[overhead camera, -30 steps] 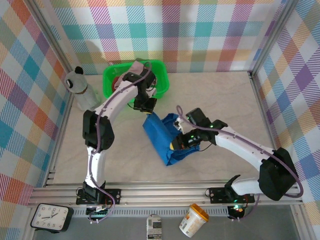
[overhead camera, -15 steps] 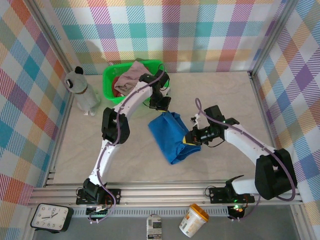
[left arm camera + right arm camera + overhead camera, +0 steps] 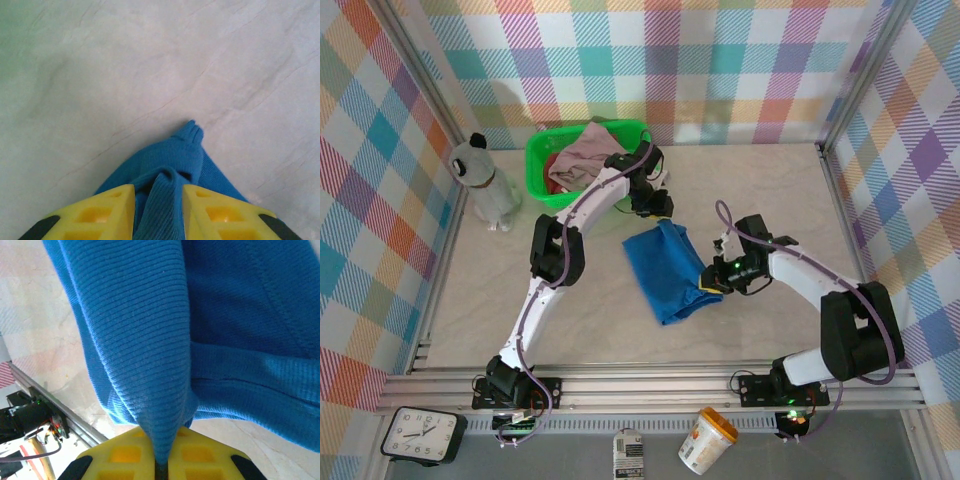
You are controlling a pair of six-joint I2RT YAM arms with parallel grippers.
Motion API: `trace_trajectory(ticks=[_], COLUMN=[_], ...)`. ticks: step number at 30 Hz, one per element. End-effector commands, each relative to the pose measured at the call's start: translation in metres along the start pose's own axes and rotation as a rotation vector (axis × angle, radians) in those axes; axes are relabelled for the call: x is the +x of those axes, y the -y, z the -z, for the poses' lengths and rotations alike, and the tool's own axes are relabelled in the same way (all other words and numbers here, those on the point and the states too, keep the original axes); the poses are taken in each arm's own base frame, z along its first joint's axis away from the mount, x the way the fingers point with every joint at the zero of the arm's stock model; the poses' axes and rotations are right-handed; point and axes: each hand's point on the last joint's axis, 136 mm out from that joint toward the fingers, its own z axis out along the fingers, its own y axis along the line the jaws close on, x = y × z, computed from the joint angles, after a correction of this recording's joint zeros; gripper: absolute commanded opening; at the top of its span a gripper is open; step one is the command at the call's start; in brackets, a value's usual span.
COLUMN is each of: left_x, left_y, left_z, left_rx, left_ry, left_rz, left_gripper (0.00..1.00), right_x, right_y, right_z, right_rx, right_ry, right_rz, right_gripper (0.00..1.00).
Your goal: Fold and stack the tank tops
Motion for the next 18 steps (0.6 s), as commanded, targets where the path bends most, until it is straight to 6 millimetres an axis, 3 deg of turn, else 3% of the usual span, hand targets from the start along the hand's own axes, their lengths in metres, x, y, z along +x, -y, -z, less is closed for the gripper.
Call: trace_trajectory(ticks=[1,8,13,18], left_x=[-0.017,-0.025,-0.037,-0.026], left_y=[0.024,0.036,0.041,0.048], left_z=[0.011,0.035,0.059,0.067], left_rx=[0.077,0.075,0.048,0.055], left_ry=[0.071,0.125,0.2,0.172], left_rz=[-0.046,-0.09,-0.148,-0.151], left_gripper=[0.32,0.46,0.54,0.55], right_x=[0.003,0.01,0.001,-0.005], right_y=[0.011,0.033,0.054,0.079], right_z=[0.005,0.01,0.017,0.036], right_rx=[0.049,0.137,0.23,0.356], right_ry=[0.01,0.028,0.095,0.196], right_rz=[-0.02,-0.086,-0.141,-0.212], right_gripper=[0.12,0.13,0.19,0.29])
